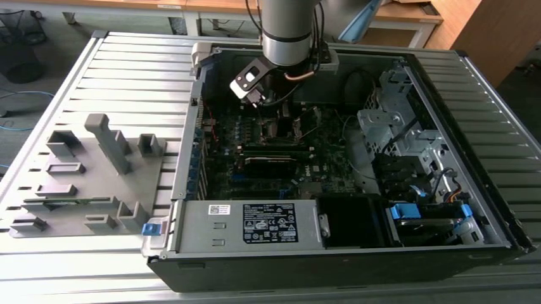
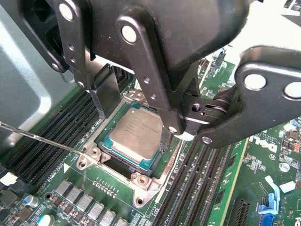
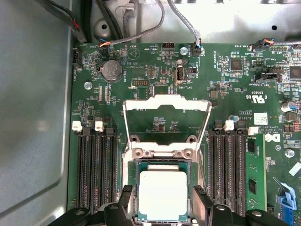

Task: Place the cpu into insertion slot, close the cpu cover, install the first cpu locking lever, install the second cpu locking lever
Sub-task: 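Place the cpu into insertion slot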

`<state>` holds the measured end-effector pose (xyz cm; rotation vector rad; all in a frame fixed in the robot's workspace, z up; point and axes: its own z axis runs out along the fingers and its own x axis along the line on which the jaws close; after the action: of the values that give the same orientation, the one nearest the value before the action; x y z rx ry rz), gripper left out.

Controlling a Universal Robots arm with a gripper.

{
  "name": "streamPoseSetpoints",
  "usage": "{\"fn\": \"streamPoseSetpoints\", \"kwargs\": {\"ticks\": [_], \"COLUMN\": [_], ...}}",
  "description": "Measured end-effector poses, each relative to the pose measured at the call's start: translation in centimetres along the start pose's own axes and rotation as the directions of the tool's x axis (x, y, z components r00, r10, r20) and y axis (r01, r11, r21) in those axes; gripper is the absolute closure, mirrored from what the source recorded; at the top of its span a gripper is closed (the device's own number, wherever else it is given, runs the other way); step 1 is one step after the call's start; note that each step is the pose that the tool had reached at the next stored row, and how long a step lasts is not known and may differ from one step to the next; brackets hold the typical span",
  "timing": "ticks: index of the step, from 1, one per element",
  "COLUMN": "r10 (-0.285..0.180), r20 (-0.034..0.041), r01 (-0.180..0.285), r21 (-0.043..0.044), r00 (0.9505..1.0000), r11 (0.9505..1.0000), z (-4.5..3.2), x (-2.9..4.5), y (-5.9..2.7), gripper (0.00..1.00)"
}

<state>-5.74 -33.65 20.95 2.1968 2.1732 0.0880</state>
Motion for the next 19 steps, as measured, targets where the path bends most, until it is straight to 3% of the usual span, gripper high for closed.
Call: {"fn": "streamPoseSetpoints", "kwargs": {"ticks": [5, 9, 10, 12, 13, 15, 17, 18, 19], "r10": [0.000, 0.000, 0.000, 0.000, 0.000, 0.000, 0.000, 0.000, 0.000], "r20": [0.0000, 0.0000, 0.0000, 0.0000, 0.0000, 0.0000, 0.0001, 0.0000, 0.0000], "r01": [0.000, 0.000, 0.000, 0.000, 0.000, 0.000, 0.000, 0.000, 0.000], "r21": [0.0000, 0.0000, 0.0000, 0.0000, 0.0000, 0.0000, 0.0000, 0.0000, 0.0000], "r00": [1.0000, 1.0000, 1.0000, 1.0000, 1.0000, 1.0000, 1.0000, 1.0000, 1.0000], "r11": [1.0000, 1.0000, 1.0000, 1.0000, 1.0000, 1.0000, 1.0000, 1.0000, 1.0000], "z": [-0.02, -0.03, -0.03, -0.04, -0.05, -0.05, -0.06, -0.06, -0.07], "x": [0.00, 0.00, 0.00, 0.00, 0.00, 0.00, 0.00, 0.00, 0.00], "y": [0.00, 0.00, 0.00, 0.00, 0.00, 0.00, 0.00, 0.00, 0.01], "gripper": [0.40, 0.59, 0.59, 0.71, 0.71, 0.82, 0.82, 0.89, 0.89]}}
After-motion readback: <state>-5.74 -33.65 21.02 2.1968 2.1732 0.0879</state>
